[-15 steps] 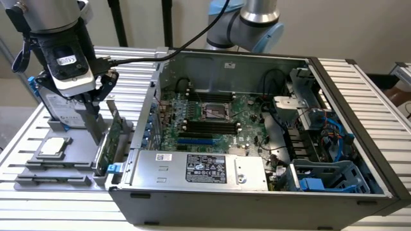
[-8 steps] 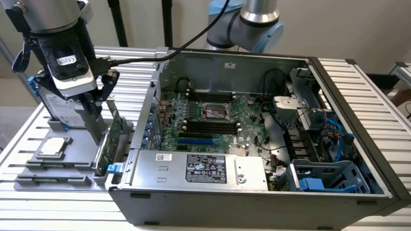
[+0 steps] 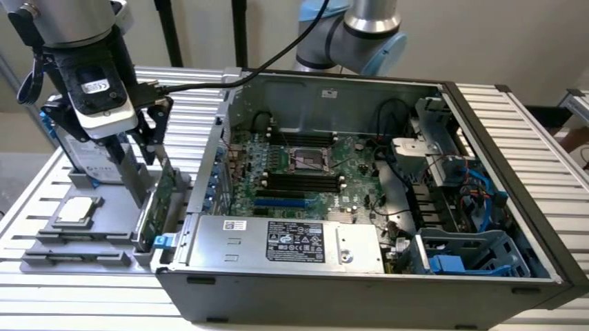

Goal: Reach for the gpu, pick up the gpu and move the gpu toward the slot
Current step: 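Pick up the gpu and move the gpu toward the slot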

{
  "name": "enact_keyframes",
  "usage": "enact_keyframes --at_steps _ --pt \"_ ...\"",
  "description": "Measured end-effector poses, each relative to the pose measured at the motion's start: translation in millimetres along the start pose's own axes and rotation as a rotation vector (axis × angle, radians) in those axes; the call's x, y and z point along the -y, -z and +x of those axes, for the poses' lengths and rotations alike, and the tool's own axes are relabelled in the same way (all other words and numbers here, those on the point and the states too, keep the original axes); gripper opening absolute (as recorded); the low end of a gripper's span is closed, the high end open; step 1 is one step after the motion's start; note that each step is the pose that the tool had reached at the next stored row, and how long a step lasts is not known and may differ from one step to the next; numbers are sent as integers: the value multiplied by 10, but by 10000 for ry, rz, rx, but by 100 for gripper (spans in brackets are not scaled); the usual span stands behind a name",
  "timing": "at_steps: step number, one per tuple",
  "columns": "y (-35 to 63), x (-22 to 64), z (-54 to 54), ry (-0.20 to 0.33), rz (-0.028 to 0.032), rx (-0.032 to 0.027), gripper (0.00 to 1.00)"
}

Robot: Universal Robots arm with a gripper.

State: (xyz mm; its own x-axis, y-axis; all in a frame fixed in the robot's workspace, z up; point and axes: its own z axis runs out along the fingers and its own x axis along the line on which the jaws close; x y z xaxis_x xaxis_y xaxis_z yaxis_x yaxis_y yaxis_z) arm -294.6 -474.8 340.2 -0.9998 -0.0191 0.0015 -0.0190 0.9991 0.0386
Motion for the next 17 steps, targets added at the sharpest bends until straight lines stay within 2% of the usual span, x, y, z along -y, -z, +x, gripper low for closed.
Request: enact_keyframes --at_steps 3,10,17 --pt "-25 0 32 -89 -1 4 48" --pt "-152 3 119 -373 8 17 48" --pt "-280 8 124 -385 8 37 48"
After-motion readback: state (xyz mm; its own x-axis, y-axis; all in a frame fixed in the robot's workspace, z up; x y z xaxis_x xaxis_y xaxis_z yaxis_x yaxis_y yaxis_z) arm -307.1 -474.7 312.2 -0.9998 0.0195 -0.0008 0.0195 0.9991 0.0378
